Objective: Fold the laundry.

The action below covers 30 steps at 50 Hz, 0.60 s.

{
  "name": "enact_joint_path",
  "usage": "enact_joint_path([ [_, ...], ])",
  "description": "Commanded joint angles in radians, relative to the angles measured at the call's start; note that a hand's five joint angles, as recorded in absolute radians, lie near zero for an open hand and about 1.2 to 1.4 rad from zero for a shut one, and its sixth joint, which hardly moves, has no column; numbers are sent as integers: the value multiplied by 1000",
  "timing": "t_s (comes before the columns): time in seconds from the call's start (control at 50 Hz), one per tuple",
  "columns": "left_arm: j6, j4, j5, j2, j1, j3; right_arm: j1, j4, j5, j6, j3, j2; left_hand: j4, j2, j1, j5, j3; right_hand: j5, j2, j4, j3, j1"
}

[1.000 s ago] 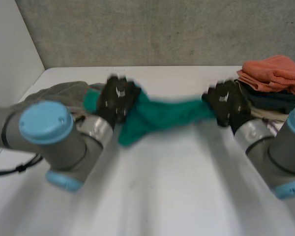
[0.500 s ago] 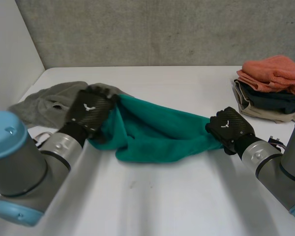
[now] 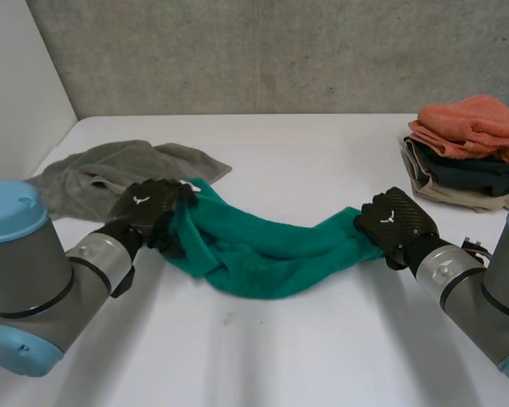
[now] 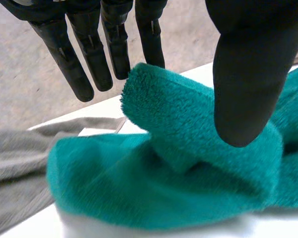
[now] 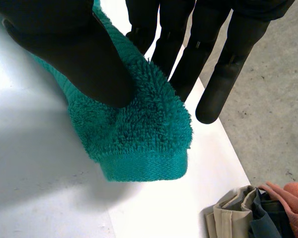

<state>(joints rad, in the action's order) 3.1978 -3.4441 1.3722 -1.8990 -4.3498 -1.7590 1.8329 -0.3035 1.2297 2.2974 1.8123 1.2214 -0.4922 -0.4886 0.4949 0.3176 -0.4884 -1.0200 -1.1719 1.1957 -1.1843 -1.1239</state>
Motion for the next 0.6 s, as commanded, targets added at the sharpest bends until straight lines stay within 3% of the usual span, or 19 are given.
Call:
enact_joint_path([
  [0.02,7,13,7,-15,50,50,-1,49,-19,-7,21,24,129,125,-131,-129,125,-202,-224,201,-212,-272],
  [0.16,-18,16,53,-3,81,46,-4,141,-90,-9,44,56,126,122,-129,-126,122,-202,-224,201,-212,-272],
  [0.3,-150,14,126,-5,105,111,-3,144,-88,-15,59,59,126,122,-129,-126,122,-202,-224,201,-212,-272],
  [0.46,-191,26,206,-149,127,266,-3,144,-93,-13,84,75,123,119,-126,-123,119,-202,-224,201,-212,-272],
  [0.6,-187,140,332,-294,127,409,-4,145,-101,-13,108,92,79,76,-82,-79,75,-202,-224,201,-212,-272],
])
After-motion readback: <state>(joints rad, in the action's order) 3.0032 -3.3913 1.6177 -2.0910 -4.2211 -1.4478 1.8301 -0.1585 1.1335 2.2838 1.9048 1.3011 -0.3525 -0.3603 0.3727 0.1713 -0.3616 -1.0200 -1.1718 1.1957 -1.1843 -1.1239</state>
